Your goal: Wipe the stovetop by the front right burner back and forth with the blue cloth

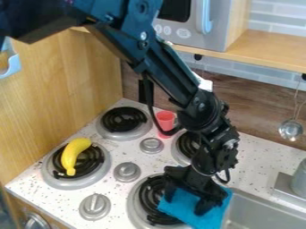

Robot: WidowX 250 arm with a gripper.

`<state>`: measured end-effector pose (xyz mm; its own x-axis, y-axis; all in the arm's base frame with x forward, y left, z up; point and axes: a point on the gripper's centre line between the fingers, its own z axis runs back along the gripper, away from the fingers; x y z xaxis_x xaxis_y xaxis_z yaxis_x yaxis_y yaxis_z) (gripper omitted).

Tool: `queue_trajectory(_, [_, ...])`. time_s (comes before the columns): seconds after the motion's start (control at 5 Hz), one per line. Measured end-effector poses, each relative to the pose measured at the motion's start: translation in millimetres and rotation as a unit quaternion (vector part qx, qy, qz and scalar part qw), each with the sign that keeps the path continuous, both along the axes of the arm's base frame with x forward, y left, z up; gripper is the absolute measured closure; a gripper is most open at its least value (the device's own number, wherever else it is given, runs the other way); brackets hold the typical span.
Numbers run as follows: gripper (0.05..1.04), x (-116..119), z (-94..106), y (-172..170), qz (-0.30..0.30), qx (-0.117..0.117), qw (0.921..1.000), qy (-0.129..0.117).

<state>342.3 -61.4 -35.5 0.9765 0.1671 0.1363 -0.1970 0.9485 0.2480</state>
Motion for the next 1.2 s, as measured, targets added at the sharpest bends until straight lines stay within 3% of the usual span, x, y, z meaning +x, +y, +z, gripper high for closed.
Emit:
queue_trajectory(0.4, [0.083, -33, -1.6, 2, -0.015, -0.005, 0.9996, 0.024])
queue_trajectory(0.6, [0.083, -68, -1.9, 13, -0.014, 0.001, 0.9986, 0.051])
queue_trajectory(0.8, [0.083, -78, -1.5, 14, -0.016, 0.000, 0.9984, 0.055])
queue_trajectory(1.0, [0.083, -68, 2.2, 9, -0.027, 0.001, 0.9988, 0.041])
queue_trajectory(1.2, [0.083, -40, 0.6, 0, -0.019, -0.004, 0.9995, 0.025])
